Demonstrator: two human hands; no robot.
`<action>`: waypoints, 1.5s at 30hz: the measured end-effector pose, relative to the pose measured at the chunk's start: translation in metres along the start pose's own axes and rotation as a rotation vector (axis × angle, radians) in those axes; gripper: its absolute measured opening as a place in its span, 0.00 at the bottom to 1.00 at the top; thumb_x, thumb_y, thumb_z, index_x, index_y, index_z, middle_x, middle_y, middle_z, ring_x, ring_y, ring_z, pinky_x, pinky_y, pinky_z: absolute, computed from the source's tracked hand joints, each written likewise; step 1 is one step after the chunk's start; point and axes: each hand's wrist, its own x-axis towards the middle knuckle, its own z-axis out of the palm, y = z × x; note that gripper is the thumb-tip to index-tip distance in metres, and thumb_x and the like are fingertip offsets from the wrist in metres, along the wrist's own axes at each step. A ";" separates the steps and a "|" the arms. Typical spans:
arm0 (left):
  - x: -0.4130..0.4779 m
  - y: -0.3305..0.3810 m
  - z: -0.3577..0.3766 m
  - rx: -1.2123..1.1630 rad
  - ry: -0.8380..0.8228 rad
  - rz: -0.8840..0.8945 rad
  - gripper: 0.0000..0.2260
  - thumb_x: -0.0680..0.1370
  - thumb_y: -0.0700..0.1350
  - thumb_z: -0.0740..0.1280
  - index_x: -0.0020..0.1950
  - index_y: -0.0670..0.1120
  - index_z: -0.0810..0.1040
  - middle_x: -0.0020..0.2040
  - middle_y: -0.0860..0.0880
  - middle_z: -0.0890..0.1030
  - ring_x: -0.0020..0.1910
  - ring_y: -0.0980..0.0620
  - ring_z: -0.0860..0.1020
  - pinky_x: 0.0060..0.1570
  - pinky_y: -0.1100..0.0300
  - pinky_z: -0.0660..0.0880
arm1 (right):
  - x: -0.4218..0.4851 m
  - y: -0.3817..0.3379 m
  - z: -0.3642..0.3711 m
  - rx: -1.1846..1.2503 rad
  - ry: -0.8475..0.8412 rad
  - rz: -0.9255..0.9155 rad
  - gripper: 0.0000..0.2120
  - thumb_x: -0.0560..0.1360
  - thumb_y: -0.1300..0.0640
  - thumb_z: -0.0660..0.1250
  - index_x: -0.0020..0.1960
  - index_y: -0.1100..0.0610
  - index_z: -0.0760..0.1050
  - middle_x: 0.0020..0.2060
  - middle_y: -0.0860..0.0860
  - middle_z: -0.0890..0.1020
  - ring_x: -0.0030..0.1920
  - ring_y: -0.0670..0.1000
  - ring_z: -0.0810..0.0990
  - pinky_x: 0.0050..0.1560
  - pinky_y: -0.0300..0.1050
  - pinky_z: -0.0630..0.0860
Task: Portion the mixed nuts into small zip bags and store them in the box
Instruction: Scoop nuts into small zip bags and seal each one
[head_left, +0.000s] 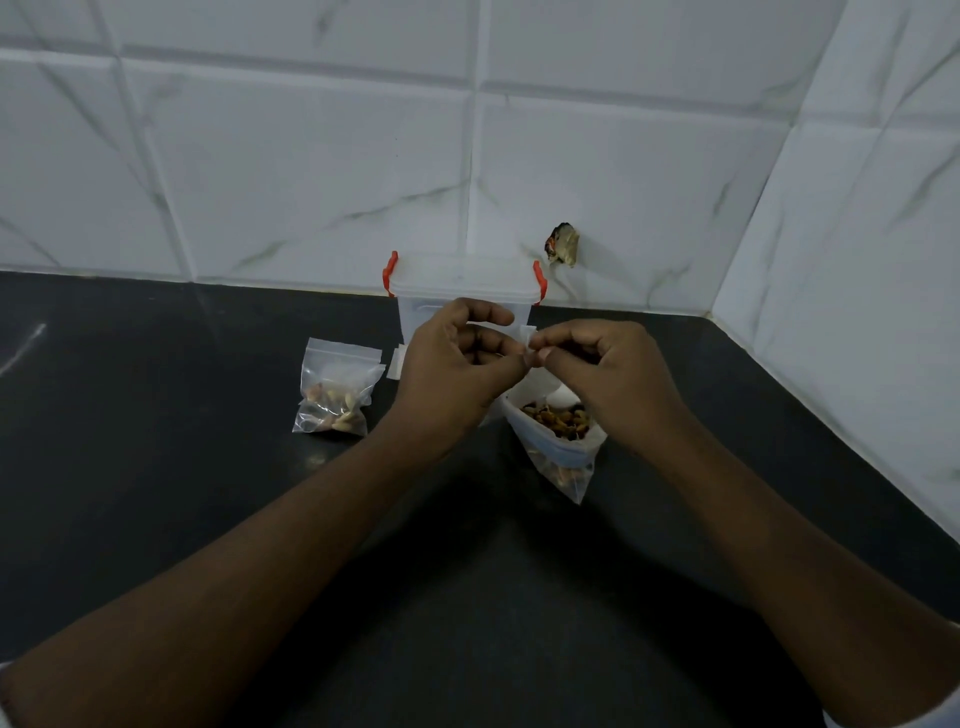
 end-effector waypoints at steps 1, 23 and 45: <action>0.000 0.000 0.000 0.001 0.002 0.007 0.15 0.74 0.34 0.75 0.58 0.43 0.78 0.43 0.44 0.86 0.42 0.44 0.85 0.45 0.54 0.84 | -0.001 0.001 0.000 -0.084 -0.017 -0.033 0.09 0.79 0.60 0.71 0.55 0.53 0.87 0.45 0.43 0.88 0.45 0.40 0.84 0.47 0.36 0.80; 0.013 0.002 -0.013 0.121 0.129 0.112 0.05 0.80 0.43 0.69 0.55 0.47 0.82 0.53 0.50 0.84 0.54 0.52 0.81 0.53 0.57 0.79 | 0.001 0.009 -0.002 0.138 -0.112 0.089 0.14 0.74 0.54 0.78 0.59 0.51 0.84 0.40 0.47 0.88 0.43 0.47 0.87 0.49 0.50 0.84; 0.025 -0.001 -0.035 -0.575 -0.021 -0.558 0.16 0.77 0.34 0.64 0.64 0.42 0.81 0.56 0.41 0.84 0.48 0.47 0.82 0.41 0.57 0.82 | 0.002 0.005 -0.012 0.363 0.024 0.186 0.13 0.77 0.60 0.75 0.60 0.57 0.82 0.36 0.51 0.84 0.27 0.41 0.75 0.28 0.36 0.70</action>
